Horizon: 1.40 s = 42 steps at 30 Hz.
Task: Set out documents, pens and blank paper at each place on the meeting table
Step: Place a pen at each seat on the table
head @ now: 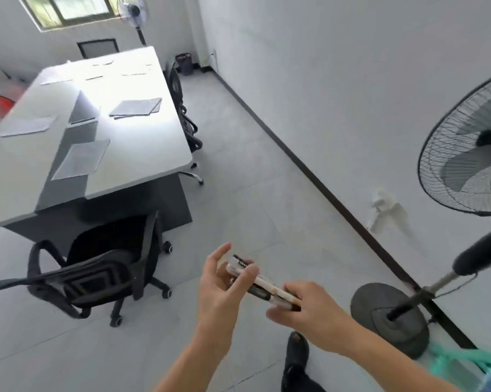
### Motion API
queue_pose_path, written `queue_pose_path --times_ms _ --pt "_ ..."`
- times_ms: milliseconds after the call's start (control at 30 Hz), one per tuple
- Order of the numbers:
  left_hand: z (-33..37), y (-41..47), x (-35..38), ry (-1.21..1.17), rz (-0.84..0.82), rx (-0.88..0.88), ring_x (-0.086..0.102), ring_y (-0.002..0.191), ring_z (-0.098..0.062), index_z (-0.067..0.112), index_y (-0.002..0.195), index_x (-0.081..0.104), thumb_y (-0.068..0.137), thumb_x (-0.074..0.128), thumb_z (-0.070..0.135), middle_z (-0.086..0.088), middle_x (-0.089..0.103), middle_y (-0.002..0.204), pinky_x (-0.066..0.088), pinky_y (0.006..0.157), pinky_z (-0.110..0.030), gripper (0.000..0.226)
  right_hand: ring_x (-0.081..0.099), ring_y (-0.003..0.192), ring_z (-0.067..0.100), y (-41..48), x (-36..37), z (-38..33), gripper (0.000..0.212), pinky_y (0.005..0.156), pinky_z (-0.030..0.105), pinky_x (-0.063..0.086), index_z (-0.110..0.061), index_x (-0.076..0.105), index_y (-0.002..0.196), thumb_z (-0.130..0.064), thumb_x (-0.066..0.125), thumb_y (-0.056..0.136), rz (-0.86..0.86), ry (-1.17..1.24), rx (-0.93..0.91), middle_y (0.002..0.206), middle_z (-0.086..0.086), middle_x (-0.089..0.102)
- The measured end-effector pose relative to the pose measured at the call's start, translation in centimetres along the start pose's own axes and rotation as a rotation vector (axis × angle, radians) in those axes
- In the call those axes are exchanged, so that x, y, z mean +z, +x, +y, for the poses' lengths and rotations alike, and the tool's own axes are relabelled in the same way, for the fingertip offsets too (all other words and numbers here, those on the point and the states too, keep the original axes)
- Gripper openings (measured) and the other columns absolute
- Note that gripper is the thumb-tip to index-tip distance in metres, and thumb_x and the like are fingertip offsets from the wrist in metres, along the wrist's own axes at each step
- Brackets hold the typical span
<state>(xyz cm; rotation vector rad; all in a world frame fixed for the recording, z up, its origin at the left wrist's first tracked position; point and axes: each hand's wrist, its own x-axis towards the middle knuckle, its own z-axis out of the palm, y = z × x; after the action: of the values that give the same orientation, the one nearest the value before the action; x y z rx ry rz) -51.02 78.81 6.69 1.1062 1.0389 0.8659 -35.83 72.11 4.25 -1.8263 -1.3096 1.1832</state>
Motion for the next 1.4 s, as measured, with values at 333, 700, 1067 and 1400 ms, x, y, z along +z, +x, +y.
queue_pose_path --times_ms 333,700,1067,1400 --pt "4.7 16.2 -2.7 -0.285 0.387 -0.029 0.064 0.058 -0.026 0.013 0.118 0.05 0.096 0.053 0.009 -0.007 0.059 0.062 0.054 0.065 -0.042 0.023 0.051 0.049 0.015 19.0 -1.1 -7.1 0.033 0.041 0.023 0.037 -0.001 0.054 0.099 -0.019 0.073 0.078 -0.621 0.419 0.09 0.065 0.003 0.055" --pt "6.9 28.9 -14.9 -0.525 0.843 0.02 0.07 0.061 -0.024 0.013 0.122 0.052 0.091 0.059 0.001 -0.017 0.066 0.082 0.06 0.057 -0.031 0.034 0.06 0.063 0.015 36.5 4.3 -14.9 0.037 0.048 0.02 0.043 -0.012 0.075 0.089 -0.044 0.08 0.072 -0.648 0.207 -0.087 0.072 0.006 0.071" --pt "12.2 45.0 -27.3 -0.398 0.798 -0.044 0.075 0.079 -0.031 0.001 0.105 0.058 0.093 0.058 0.018 -0.02 0.074 0.086 0.06 0.069 -0.038 0.021 0.057 0.053 0.01 54.8 10.8 -26.0 0.012 0.045 0.02 0.041 -0.011 0.073 0.075 -0.02 0.081 0.078 -0.594 0.165 -0.106 0.06 0.0 0.066" --pt "12.8 56.1 -36.5 -0.127 0.876 -0.135 0.057 0.041 -0.024 -0.004 0.085 0.054 0.093 0.059 0.024 -0.013 0.059 0.057 0.049 0.042 -0.03 0.029 0.053 0.053 0.008 71.6 12.9 -31.0 0.013 0.048 0.02 0.04 -0.01 0.066 0.076 -0.016 0.074 0.084 -0.72 -0.01 -0.089 0.056 -0.005 0.062"
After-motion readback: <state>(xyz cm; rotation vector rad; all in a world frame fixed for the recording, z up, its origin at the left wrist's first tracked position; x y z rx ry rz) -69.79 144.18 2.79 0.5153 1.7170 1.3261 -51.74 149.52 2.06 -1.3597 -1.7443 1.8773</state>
